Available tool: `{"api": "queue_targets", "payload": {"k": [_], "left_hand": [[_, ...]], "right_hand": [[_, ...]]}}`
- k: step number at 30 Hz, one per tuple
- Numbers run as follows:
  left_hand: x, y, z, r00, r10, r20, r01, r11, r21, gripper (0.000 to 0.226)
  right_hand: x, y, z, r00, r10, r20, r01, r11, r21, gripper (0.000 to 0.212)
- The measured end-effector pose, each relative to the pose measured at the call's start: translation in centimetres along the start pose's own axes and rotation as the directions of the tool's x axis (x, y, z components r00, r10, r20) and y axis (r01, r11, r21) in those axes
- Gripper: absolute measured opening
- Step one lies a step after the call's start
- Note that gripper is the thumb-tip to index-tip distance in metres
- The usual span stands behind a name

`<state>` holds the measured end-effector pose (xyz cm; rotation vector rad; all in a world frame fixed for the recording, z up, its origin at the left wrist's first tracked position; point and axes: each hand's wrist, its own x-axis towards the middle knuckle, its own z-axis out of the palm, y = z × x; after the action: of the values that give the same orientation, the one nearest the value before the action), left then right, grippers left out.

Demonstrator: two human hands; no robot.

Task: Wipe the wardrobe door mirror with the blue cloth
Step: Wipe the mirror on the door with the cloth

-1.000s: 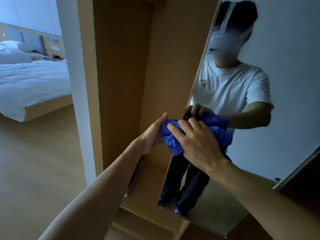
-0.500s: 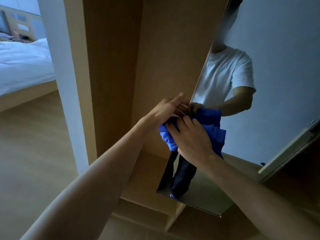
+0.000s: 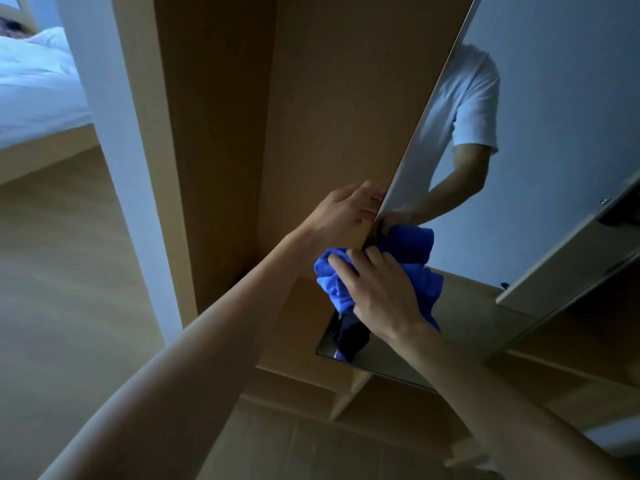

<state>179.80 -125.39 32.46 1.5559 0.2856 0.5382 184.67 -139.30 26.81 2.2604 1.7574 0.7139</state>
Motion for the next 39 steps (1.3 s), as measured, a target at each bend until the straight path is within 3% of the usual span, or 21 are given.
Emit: {"api": "queue_targets", "payload": {"k": [6,20,30,33,39], "left_hand": [[-0.5,-1.2,-0.9,0.997,-0.069,0.029,0.068,0.998,0.017,0.050],[-0.9,-4.2,-0.1,0.999,0.026,-0.022,-0.026,1.000,0.005,0.031],[-1.7,-7.9,0.0,0.996,-0.087,-0.025,0.088,0.995,0.045,0.030],[-2.2,-9.2,0.1,0.991,-0.130,-0.038,0.131,0.991,0.034,0.028],[-2.5,-10.1,0.7,0.994,-0.077,-0.078,0.080,0.996,0.035,0.042]], "right_hand": [[0.4,0.9,-1.1,0.994,0.037,-0.100,-0.040,0.999,-0.031,0.065],[-2.1,-5.2,9.1,0.982,-0.033,0.184,0.026,0.999,0.039,0.051],[-2.2,-3.0,7.6,0.999,0.013,0.043,-0.018,0.995,0.100,0.068],[-2.4,-3.5,8.9,0.997,-0.013,0.077,0.005,0.995,0.100,0.073],[-3.8,-7.0,14.3,0.995,-0.036,0.090,0.027,0.994,0.109,0.047]]}}
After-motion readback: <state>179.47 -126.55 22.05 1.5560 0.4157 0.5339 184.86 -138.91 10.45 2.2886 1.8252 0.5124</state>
